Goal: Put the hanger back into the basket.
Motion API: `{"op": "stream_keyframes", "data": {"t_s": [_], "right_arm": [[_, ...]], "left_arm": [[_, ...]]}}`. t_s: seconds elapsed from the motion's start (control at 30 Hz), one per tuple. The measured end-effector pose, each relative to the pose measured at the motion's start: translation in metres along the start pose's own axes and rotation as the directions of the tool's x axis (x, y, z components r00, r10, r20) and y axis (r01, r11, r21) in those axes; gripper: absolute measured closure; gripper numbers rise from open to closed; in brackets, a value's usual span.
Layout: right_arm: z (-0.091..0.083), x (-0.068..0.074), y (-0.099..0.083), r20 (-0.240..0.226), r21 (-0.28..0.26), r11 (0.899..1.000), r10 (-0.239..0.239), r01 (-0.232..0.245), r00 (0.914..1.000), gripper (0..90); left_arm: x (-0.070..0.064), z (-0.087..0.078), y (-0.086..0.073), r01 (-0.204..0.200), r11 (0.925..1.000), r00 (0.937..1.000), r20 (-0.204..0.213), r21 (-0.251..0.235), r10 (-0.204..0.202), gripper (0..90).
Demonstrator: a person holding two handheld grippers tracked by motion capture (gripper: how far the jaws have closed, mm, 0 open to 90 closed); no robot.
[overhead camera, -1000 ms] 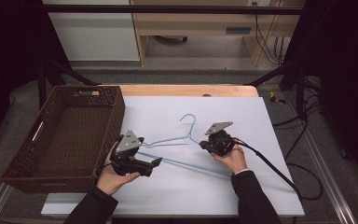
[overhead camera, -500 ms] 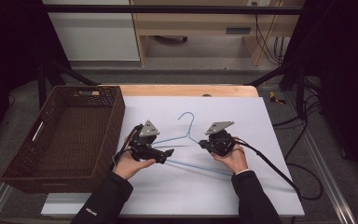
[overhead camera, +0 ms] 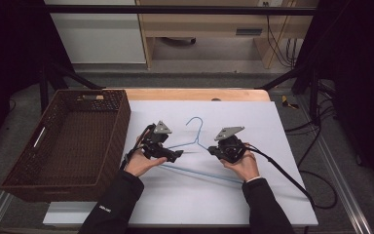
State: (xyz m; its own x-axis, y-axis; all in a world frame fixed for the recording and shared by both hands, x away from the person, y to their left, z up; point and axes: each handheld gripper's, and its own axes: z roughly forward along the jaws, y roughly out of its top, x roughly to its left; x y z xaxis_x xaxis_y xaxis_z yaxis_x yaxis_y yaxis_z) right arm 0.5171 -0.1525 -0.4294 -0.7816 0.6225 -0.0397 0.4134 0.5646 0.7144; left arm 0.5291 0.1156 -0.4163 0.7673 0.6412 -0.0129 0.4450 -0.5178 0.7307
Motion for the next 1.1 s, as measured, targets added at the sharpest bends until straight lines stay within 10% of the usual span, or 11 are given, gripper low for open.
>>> {"op": "stream_keyframes", "data": {"t_s": [0.63,1.1], "right_arm": [[-0.001,0.000,0.000,-0.006,0.002,1.000,-0.006,0.006,1.0000,87.7],[-0.001,0.000,0.000,-0.009,0.009,1.000,0.000,0.000,1.0000,87.7]], "left_arm": [[0.001,0.034,0.016,-0.127,0.9864,0.9911,-0.025,0.104,0.131,24.4],[0.000,0.050,0.018,-0.223,0.9595,0.9725,-0.027,0.171,0.231,46.9]]}}
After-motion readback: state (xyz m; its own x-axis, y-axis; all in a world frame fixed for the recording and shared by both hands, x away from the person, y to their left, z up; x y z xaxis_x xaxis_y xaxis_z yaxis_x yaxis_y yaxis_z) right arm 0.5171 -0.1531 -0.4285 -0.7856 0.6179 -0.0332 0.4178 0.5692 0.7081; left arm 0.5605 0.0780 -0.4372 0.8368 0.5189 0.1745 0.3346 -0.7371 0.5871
